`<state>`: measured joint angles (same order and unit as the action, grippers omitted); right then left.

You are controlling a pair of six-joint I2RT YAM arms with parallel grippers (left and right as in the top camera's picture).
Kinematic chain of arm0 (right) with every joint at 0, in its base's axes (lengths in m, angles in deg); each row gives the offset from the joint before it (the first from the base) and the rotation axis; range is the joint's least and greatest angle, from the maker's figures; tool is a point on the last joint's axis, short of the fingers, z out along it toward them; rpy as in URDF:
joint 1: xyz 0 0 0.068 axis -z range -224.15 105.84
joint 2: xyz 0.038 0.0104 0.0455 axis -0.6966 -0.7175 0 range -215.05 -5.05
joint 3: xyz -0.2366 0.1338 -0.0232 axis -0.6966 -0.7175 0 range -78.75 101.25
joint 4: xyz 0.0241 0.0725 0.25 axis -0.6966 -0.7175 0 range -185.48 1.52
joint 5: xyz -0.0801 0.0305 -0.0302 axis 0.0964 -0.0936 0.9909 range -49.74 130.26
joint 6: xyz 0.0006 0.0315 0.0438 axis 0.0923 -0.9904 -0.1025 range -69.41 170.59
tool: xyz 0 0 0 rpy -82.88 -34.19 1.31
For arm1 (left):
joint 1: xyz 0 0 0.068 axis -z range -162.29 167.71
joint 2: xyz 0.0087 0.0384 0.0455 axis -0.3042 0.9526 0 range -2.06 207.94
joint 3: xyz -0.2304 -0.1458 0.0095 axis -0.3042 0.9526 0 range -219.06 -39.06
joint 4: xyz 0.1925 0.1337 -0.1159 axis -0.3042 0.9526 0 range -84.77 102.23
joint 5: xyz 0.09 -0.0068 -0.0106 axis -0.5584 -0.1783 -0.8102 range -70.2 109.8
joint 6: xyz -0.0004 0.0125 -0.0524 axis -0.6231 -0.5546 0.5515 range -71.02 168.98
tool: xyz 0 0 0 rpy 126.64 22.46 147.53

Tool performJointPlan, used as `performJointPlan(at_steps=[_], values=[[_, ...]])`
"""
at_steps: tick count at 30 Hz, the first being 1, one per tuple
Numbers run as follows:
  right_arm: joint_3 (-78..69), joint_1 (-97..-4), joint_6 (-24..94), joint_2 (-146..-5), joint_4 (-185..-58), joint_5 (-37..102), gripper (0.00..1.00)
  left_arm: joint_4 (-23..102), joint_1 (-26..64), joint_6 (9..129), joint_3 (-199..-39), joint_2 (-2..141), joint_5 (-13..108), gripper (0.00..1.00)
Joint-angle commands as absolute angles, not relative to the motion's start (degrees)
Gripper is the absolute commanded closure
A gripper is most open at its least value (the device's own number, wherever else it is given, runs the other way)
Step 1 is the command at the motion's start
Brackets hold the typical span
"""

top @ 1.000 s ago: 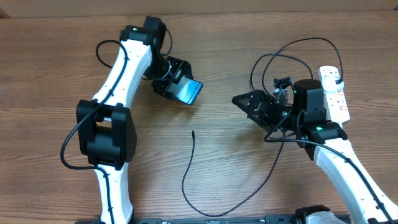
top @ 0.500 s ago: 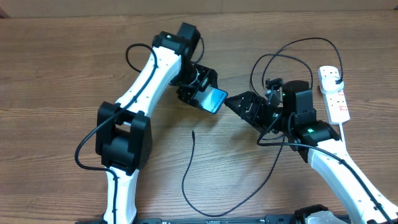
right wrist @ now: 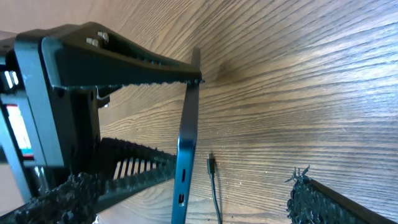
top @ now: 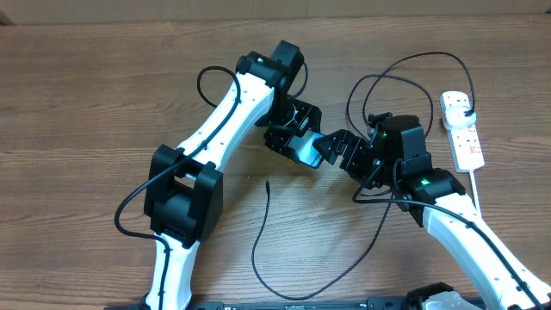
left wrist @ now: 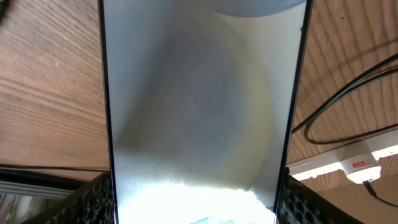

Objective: Plug charger to phone and switch on socket
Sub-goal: 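Move the right gripper toward the phone held by the left gripper, then close the right gripper on the phone's edge beside the left gripper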

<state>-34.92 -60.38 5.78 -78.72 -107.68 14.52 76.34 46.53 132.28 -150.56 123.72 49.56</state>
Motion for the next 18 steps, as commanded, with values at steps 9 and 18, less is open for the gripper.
performJointPlan(at_steps=[9,18], values=[[-33.7,-60.67,5.58,-78.8,-108.84,18.42,0.0,75.01,49.94,136.92,-152.2,123.39,54.37,0.96],[-33.7,-60.67,5.32,-79.18,-109.87,19.88,0.0,74.81,51.42,139.26,-152.2,123.39,55.57,0.96]])
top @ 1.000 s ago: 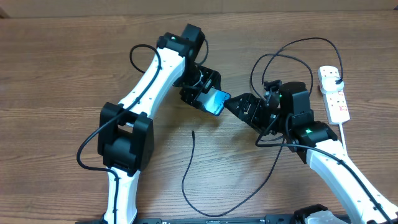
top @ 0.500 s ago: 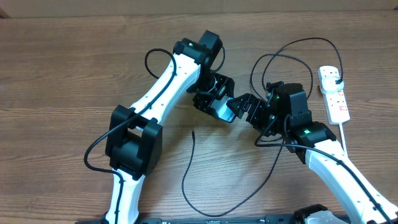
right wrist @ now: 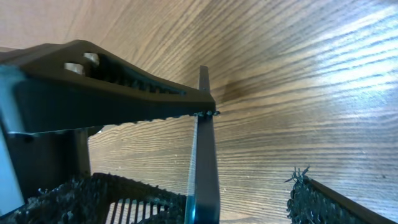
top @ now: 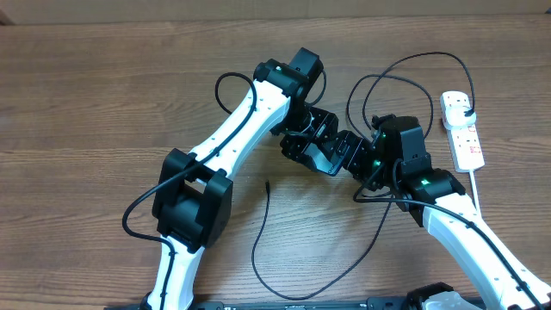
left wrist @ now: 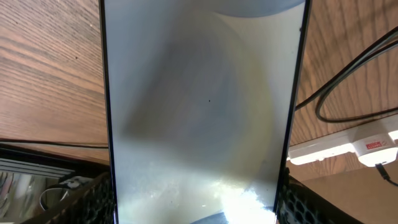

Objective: Plug charger to phone and switch on socket
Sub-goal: 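Close the right gripper on the phone's edge beside the left gripper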

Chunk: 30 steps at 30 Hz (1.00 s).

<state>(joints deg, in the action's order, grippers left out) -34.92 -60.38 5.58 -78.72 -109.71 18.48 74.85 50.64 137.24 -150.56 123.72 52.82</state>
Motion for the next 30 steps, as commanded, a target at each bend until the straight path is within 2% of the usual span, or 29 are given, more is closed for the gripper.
performJointPlan(at_steps=[1,8,17,25,27,30], values=[[-33.7,-60.67,5.12,-79.61,-109.87,19.88,0.0,74.79,51.53,139.5,-152.2,123.37,55.85,0.96],[-33.7,-60.67,4.07,-83.44,-109.8,19.81,0.23,74.79,51.88,140.33,-152.2,123.39,55.68,0.96],[-33.7,-60.67,4.07,-83.74,-109.56,19.64,0.27,73.96,51.88,140.5,-152.2,123.39,52.99,0.96],[-33.7,-60.67,4.09,-83.74,-108.05,18.87,0.45,73.96,51.93,140.52,-152.2,123.39,51.81,0.96],[-33.7,-60.67,4.12,-83.74,-106.65,16.51,0.57,73.98,51.93,140.5,-152.2,123.39,51.13,0.96],[-33.7,-60.67,4.14,-83.74,-106.37,16.23,0.63,74.0,52.1,140.5,-152.2,123.39,51.42,0.96]])
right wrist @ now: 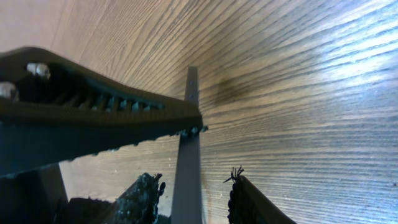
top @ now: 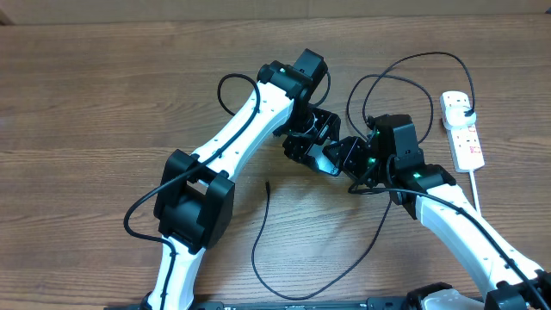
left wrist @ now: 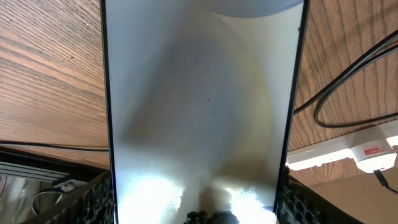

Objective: Plug charger to phone and switch on socket
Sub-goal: 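Close the right gripper on the phone's edge beside the left gripper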

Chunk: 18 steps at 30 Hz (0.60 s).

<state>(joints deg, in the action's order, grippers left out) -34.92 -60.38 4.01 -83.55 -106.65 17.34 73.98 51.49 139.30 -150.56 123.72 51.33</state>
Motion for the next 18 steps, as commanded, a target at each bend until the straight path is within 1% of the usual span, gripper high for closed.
performJointPlan(at_steps=[1,5,12,18], values=[[-33.7,-60.67,4.14,-83.74,-106.37,16.23,0.64,74.0,52.21,140.52,-152.2,123.39,51.37,0.96],[-33.7,-60.67,4.14,-83.74,-106.41,16.67,0.69,73.93,52.98,140.98,-152.2,123.39,50.83,0.96],[-33.7,-60.67,4.14,-83.74,-107.05,17.74,0.71,73.93,53.44,141.64,-152.2,123.39,49.73,0.96],[-33.7,-60.67,4.12,-83.74,-107.2,17.98,0.76,73.93,53.44,141.83,-152.2,123.39,48.82,0.96]])
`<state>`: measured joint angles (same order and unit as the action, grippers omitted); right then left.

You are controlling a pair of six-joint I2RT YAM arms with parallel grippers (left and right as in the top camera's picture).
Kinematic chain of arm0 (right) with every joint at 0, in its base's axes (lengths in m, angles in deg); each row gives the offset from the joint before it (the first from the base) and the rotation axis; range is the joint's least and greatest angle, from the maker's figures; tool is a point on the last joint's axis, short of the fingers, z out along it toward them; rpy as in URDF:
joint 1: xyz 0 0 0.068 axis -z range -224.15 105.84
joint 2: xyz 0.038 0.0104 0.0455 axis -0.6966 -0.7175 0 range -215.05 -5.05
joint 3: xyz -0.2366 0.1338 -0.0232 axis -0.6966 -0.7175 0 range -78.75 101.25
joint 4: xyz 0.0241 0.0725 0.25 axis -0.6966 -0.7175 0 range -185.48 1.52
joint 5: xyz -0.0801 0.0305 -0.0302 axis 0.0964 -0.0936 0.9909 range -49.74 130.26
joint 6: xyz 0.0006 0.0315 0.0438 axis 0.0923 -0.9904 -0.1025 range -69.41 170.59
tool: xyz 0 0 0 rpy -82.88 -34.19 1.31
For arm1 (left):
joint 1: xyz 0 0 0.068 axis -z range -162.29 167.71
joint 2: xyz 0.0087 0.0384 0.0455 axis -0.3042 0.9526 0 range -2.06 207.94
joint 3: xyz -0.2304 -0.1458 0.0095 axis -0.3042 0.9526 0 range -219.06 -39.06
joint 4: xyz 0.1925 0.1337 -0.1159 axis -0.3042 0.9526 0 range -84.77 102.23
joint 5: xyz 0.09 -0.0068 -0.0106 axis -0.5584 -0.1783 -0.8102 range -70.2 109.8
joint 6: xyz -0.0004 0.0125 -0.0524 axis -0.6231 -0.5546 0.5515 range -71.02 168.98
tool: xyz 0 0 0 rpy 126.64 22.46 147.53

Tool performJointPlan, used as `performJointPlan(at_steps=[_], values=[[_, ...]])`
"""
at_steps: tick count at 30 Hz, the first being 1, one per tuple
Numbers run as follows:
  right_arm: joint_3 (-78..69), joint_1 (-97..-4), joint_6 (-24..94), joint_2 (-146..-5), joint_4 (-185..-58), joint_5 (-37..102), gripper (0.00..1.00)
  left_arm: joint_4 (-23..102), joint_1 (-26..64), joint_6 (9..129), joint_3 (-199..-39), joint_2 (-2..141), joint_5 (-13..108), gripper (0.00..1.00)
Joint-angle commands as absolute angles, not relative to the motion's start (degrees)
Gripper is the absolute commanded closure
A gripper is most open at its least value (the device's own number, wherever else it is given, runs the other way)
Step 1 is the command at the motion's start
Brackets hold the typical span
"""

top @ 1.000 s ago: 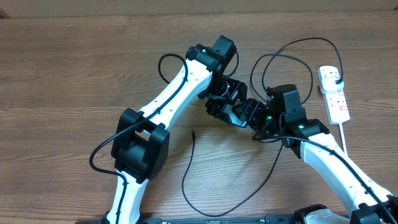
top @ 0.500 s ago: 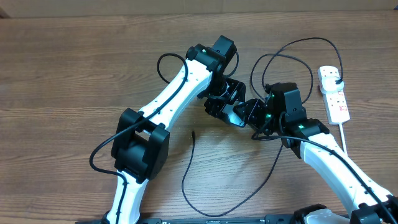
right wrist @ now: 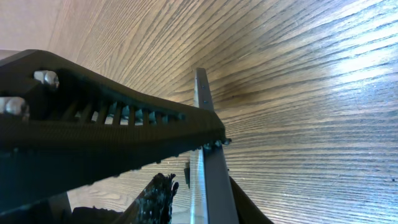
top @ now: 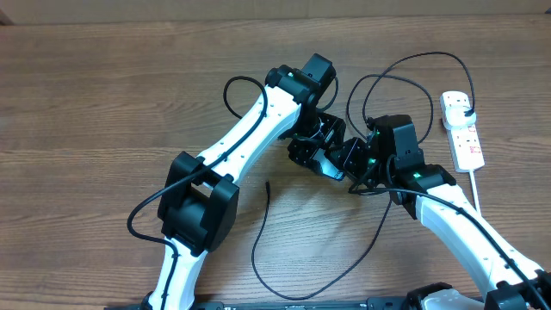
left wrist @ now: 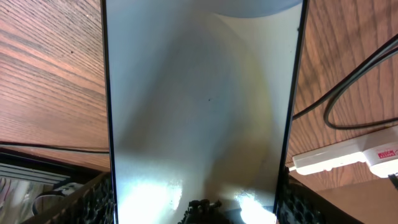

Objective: Plug charger to phone and switch on socket
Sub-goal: 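Close the right gripper on the phone's edge beside the left gripper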

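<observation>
The phone [top: 326, 163] is held off the table, my left gripper [top: 312, 151] shut on its long sides. Its pale screen [left wrist: 199, 106] fills the left wrist view, between the left fingers [left wrist: 93, 202]. My right gripper [top: 348, 161] is shut on the phone's end: the phone stands edge-on [right wrist: 209, 165] between the right fingers [right wrist: 157, 198], under the left gripper's ribbed finger [right wrist: 106, 134]. The black charger cable [top: 258, 250] lies on the table, its free plug end [top: 268, 182] below the grippers. The white socket strip [top: 461, 129] lies at the far right.
Black cable loops [top: 400, 77] run from the socket strip behind the right arm. The strip [left wrist: 348, 155] and a cable [left wrist: 354, 74] show at the right of the left wrist view. Bare wooden table [top: 86, 129] lies to the left.
The left arm has shifted slightly right with the phone. The right fingers now press on the phone's end; before they stood a little apart around it.
The left gripper held the phone up while the right gripper stood wide open beside it. Then the phone was closer, between the open right fingers. Later the fingers had narrowed around its end, and now both grippers hold it.
</observation>
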<state>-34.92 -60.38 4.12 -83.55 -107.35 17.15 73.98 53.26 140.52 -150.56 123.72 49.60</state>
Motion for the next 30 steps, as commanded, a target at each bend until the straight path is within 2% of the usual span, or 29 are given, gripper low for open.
performJointPlan(at_steps=[1,30], values=[[-33.7,-60.67,4.12,-83.74,-107.33,18.31,0.77,73.93,53.44,141.83,-152.2,123.39,48.47,0.96],[-33.7,-60.67,4.09,-83.74,-108.64,20.34,0.91,73.96,54.11,144.33,-152.2,123.39,47.92,0.96]])
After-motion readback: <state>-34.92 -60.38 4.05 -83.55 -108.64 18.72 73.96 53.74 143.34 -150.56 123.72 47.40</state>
